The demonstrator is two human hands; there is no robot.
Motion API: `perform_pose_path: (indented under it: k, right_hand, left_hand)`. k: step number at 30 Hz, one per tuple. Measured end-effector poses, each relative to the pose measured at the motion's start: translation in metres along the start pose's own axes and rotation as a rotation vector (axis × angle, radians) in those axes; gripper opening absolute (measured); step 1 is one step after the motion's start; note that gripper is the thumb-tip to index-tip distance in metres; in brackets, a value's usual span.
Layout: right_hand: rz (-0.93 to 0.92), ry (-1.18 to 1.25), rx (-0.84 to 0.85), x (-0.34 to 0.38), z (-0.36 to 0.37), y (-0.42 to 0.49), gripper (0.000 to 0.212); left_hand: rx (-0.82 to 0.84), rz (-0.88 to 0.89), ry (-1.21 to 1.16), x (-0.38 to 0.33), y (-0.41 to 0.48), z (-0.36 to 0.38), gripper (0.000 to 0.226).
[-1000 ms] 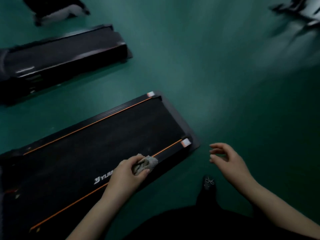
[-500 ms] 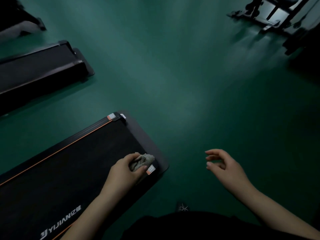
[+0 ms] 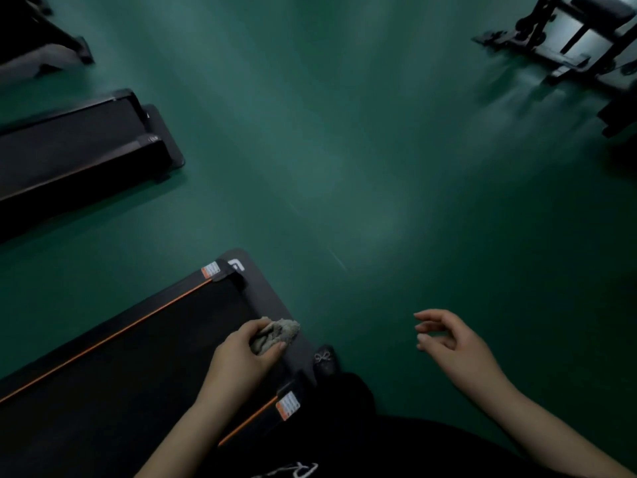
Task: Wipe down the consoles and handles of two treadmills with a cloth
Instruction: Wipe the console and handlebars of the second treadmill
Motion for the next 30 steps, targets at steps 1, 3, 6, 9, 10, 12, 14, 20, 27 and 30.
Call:
perform_pose_path:
  k: [1, 3, 6, 9, 10, 12, 14, 20, 27, 30]
  right_hand:
    - [-0.004, -0.007, -0.001, 0.01, 0.001, 0.023, 0.031]
    - [-0.012, -0.01, -0.005, 0.034, 0.005, 0.064, 0.031]
    - [-0.038, -0.015, 0.004, 0.073, 0.019, 0.121, 0.031]
    - [-0.057, -0.002, 0.037, 0.107, 0.043, 0.173, 0.031]
    - [-0.062, 0.005, 0.044, 0.118, 0.05, 0.186, 0.031]
    - [-0.079, 0.014, 0.071, 0.14, 0.066, 0.219, 0.03]
    - [-0.095, 0.002, 0.118, 0.163, 0.084, 0.255, 0.03]
    - [-0.141, -0.025, 0.238, 0.231, 0.145, 0.379, 0.028]
    - [-0.16, -0.105, 0.458, 0.318, 0.268, 0.523, 0.024]
    - [-0.18, -0.18, 0.585, 0.358, 0.332, 0.565, 0.022]
  left_hand:
    - [-0.001, -0.009, -0.017, -0.006, 0.021, -0.005, 0.045]
    - [-0.002, -0.019, -0.035, -0.016, 0.06, -0.018, 0.044]
    - [-0.02, -0.007, -0.033, -0.035, 0.109, -0.045, 0.044]
    - [-0.05, -0.018, -0.041, -0.046, 0.158, -0.077, 0.043]
    - [-0.07, -0.022, -0.046, -0.05, 0.17, -0.088, 0.043]
    - [-0.125, -0.04, -0.075, -0.056, 0.199, -0.114, 0.043]
    - [-0.167, -0.06, -0.102, -0.058, 0.228, -0.137, 0.041]
    - [-0.266, -0.171, -0.16, -0.051, 0.316, -0.192, 0.04]
    - [-0.404, -0.377, -0.253, -0.023, 0.42, -0.269, 0.043]
    - [-0.461, -0.45, -0.285, -0.005, 0.443, -0.305, 0.044]
Point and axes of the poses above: each hand's wrist, its own y-axis towards the middle knuckle, its own z-axis out of the palm, x = y × z, the point moved 8 cm from there along y, towards the middle knuckle, and after that the axes turned 14 degrees about y, right-handed, at the moved point
